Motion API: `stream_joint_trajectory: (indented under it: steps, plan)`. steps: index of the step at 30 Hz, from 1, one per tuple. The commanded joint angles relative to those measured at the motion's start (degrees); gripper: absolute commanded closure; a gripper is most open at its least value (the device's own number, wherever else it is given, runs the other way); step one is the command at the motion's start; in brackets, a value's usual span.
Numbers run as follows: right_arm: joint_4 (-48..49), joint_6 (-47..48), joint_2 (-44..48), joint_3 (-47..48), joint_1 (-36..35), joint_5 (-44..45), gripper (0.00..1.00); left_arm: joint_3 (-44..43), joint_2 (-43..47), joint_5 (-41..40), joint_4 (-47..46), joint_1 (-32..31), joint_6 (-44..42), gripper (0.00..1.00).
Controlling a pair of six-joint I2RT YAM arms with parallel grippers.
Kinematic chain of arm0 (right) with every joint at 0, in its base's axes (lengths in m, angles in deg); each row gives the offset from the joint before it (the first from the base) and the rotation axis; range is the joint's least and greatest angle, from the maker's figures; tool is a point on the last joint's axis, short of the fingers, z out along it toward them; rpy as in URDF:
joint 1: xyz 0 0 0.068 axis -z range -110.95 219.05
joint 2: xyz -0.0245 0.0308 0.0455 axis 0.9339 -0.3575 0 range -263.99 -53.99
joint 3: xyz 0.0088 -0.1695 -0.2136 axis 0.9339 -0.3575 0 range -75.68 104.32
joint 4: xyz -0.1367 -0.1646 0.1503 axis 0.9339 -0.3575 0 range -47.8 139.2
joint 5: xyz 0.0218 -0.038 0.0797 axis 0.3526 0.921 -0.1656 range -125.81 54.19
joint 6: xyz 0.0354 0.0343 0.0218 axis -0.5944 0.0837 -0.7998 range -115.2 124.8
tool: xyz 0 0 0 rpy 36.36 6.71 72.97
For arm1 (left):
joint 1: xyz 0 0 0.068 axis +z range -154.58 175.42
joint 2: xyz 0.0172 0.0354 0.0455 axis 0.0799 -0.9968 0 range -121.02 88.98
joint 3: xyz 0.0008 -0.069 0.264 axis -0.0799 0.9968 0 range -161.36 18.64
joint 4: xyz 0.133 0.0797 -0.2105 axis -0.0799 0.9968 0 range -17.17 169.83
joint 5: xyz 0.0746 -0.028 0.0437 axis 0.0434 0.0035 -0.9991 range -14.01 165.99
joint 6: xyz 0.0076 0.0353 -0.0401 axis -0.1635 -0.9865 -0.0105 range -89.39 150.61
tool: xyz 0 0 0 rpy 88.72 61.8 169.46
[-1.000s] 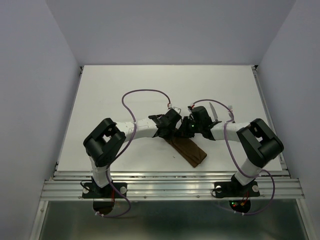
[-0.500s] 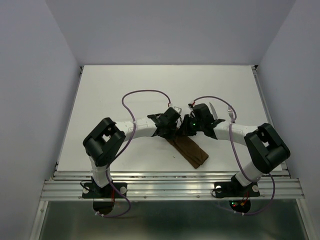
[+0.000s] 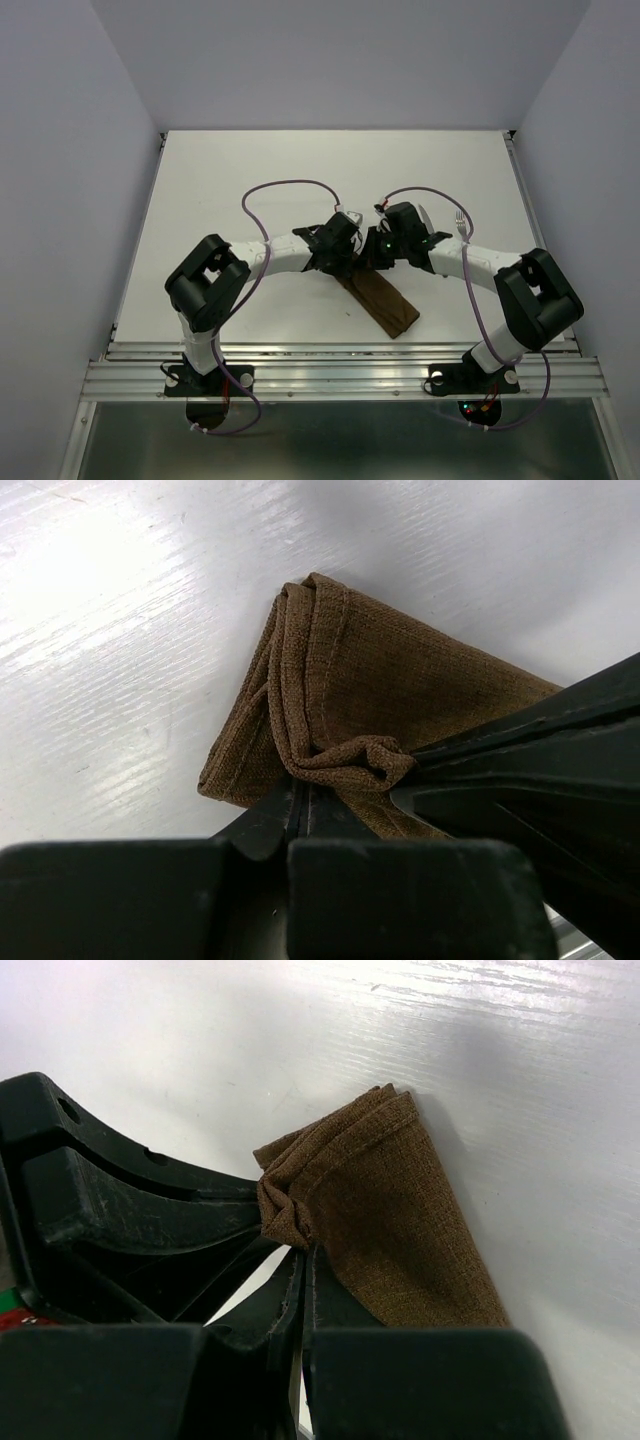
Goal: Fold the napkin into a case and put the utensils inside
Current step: Stuff the top corner of the smaller-rectangle-folded napkin into the folded napkin.
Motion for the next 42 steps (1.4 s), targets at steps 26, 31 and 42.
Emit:
stream_joint_trajectory:
  steps: [26, 31, 42]
  plan:
    - [-5.0, 1.9, -2.0, 3.5, -0.2, 3.0, 0.99, 3.4, 5.6, 9.9, -4.4, 4.3, 1.7, 1.00]
    - [-5.6, 1.6, -1.1, 3.8, -0.7, 3.1, 0.99, 4.4, 5.6, 10.6, -5.1, 4.5, 2.1, 1.00]
    - [-10.2, 3.0, -1.1, 7.3, -2.5, 5.0, 0.99, 5.5, 6.5, 11.4, -6.0, 5.0, 2.8, 1.00]
